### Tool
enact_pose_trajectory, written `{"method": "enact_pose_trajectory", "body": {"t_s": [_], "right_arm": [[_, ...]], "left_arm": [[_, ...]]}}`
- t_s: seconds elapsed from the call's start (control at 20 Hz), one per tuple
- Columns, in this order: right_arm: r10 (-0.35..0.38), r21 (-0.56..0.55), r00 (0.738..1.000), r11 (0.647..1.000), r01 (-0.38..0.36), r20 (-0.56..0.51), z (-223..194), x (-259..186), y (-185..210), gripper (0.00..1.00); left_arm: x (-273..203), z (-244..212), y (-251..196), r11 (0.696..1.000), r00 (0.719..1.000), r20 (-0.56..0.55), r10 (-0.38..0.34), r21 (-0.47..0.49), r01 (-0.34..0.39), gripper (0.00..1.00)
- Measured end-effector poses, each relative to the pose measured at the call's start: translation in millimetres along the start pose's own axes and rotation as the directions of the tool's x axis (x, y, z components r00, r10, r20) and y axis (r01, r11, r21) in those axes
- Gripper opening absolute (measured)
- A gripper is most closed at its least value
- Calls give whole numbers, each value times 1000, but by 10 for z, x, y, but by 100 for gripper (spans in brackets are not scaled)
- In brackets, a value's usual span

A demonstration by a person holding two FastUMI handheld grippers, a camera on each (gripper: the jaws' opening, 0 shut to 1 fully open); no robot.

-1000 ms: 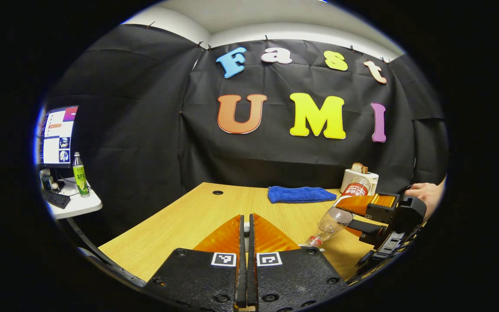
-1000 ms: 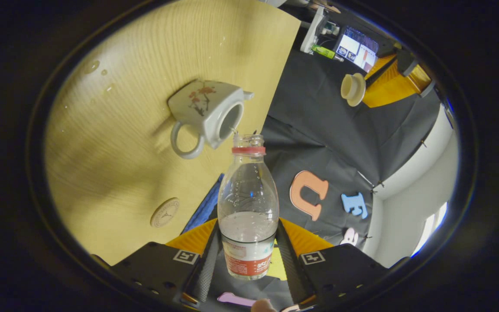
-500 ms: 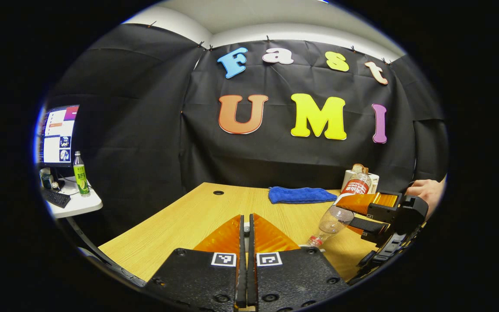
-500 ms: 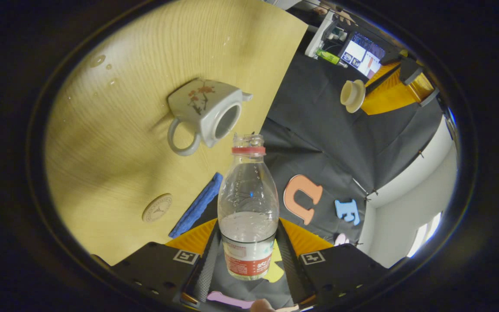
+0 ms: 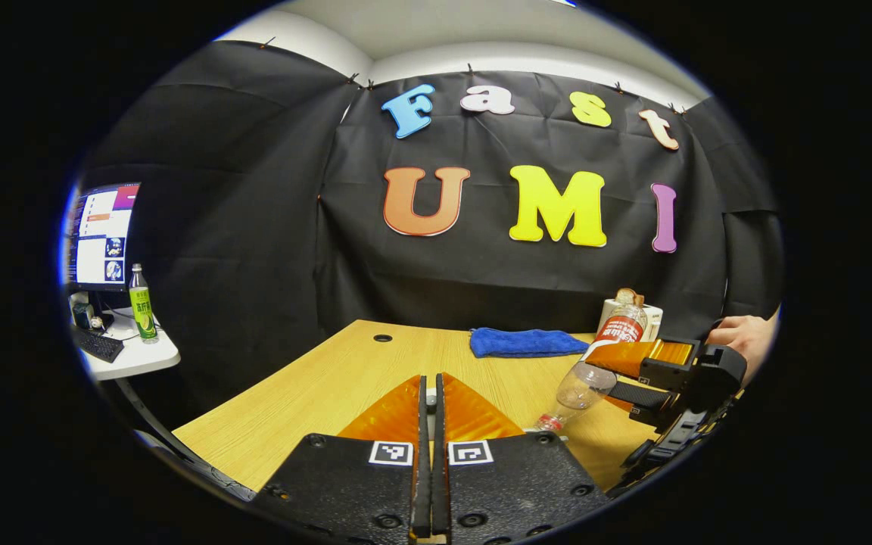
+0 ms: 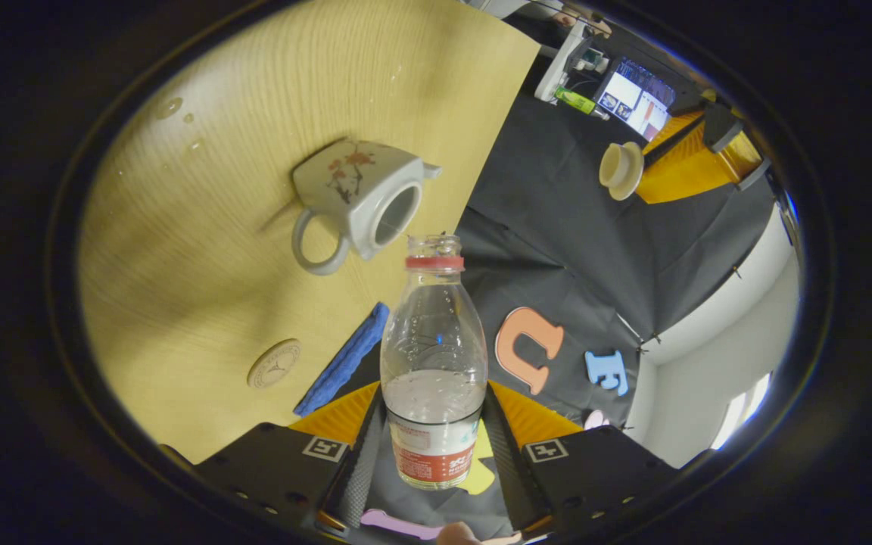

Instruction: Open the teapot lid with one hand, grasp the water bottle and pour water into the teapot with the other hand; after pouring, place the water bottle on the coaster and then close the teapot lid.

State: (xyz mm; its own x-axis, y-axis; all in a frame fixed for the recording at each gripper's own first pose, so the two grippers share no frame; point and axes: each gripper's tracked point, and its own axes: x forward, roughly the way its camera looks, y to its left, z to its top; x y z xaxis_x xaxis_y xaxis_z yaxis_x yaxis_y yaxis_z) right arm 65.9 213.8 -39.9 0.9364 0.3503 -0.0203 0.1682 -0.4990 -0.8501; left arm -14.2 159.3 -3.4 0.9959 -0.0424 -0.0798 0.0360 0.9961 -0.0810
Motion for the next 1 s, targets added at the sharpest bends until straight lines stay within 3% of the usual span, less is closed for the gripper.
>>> {"method": "enact_pose_trajectory", "body": {"t_s": [0.2,0.25,0.35,0.6,0.75,0.85,1.0], "right_arm": [[7,25,1000,1000,-7,-5,-9,7,30,70],[13,41,1000,999,-13,-4,-6,8,51,70],[22,79,1000,997,-22,-3,0,6,80,70],[106,316,994,944,-98,-7,-22,-30,289,70],[158,484,987,864,-142,7,-12,-68,384,71],[192,603,981,779,-170,27,6,-112,401,70],[177,756,984,641,-136,26,-116,-141,289,72]], "left_arm": [[-8,25,50,1000,1000,9,19,-8,-19,3],[-15,25,90,999,999,12,30,-15,-30,8],[-22,47,103,999,999,18,38,-31,-38,3],[-44,76,125,999,999,26,48,-22,-47,3],[-44,91,81,999,999,33,40,-16,-39,3],[-35,94,53,999,999,33,35,-5,-35,3],[-42,112,-57,1000,999,38,20,9,-21,3]]}}
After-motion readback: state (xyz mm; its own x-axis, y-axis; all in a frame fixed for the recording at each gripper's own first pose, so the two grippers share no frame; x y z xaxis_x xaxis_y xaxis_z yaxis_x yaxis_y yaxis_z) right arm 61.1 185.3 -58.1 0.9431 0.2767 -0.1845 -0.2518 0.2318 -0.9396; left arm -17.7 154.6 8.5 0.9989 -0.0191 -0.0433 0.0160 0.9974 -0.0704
